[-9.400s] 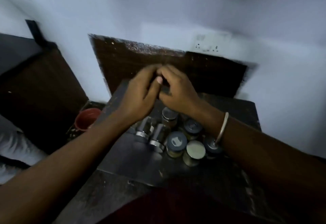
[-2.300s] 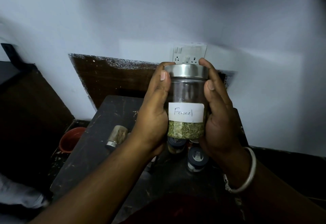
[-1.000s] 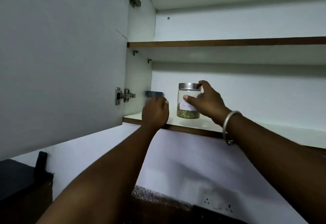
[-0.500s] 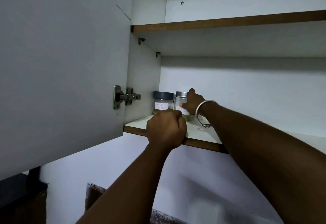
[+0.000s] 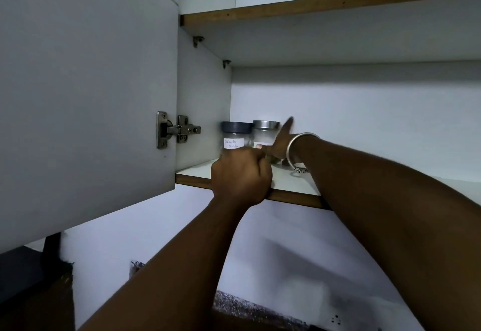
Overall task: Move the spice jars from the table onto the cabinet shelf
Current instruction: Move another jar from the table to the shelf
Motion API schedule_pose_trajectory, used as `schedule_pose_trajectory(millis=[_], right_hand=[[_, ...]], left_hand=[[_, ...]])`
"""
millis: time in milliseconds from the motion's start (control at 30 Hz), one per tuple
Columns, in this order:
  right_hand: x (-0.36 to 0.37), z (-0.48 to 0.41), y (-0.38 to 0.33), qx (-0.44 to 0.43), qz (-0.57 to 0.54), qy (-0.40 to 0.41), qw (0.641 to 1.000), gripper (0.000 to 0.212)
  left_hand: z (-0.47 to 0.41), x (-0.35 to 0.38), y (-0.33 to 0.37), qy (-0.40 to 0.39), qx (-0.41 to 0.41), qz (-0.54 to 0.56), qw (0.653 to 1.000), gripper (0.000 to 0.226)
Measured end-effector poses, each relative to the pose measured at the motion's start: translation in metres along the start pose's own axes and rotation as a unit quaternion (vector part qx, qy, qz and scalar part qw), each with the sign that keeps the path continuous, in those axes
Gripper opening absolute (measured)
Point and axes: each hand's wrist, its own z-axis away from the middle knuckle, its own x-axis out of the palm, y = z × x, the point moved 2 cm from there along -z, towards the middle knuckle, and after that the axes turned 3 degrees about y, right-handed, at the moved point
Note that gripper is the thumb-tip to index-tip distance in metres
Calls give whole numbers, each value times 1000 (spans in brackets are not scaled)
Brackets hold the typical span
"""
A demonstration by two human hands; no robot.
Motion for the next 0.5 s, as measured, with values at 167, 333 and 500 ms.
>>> schedule_pose_trajectory(millis=[167, 333, 500], right_hand=[[-32, 50, 14, 11, 135, -144, 980, 72], [-41, 133, 28, -45, 60, -251, 965, 79], [-52, 209, 27, -98, 76, -170, 978, 68]], left_hand=[[-1, -1, 2, 16, 14, 4, 1000, 22], [6, -7, 10, 4, -3, -12, 1000, 30], [19, -20, 32, -123, -24, -42, 991, 31]])
